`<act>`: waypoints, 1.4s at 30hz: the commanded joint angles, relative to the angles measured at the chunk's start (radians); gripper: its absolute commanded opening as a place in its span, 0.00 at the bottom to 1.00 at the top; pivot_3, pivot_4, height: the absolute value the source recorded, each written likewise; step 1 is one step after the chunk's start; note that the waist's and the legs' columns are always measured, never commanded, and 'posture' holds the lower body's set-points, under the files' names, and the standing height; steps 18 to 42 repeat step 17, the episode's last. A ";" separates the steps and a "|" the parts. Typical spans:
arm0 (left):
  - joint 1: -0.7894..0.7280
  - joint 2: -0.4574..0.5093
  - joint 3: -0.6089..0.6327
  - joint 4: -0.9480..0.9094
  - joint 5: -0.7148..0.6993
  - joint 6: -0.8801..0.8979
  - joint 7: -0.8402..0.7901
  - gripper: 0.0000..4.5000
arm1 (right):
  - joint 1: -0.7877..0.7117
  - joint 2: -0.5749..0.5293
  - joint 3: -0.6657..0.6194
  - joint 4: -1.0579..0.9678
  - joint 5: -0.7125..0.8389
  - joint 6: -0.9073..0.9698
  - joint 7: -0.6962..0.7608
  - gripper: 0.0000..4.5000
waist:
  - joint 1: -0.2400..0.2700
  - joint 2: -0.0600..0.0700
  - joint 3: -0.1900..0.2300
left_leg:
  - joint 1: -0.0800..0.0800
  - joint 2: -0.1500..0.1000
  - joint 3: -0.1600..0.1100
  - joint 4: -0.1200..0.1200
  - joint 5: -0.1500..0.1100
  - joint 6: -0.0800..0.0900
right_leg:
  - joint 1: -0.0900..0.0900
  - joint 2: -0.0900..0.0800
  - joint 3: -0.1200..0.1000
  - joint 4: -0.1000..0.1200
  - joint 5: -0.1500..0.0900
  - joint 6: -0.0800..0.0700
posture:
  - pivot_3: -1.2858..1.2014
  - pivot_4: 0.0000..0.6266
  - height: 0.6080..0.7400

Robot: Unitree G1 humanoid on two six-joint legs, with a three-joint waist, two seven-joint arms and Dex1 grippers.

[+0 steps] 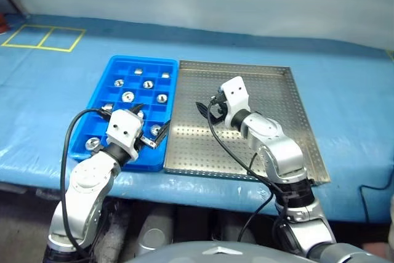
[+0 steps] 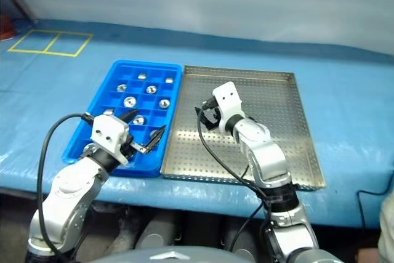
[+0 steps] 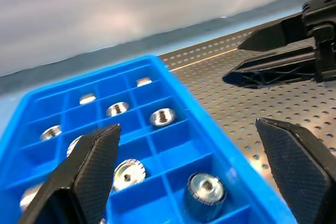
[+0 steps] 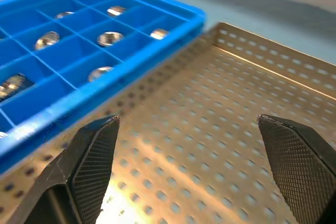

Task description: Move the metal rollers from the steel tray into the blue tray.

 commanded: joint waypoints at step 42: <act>-0.092 -0.097 -0.059 0.132 0.052 0.059 0.099 1.00 | 0.356 -0.135 -0.042 -0.402 0.079 0.092 0.016 0.99 | -0.086 -0.001 0.000 | 0.005 0.002 0.006 0.002 0.001 0.002 | 0.000 0.000 0.011 0.003 0.001 0.004 | 0.54 0.24 1.00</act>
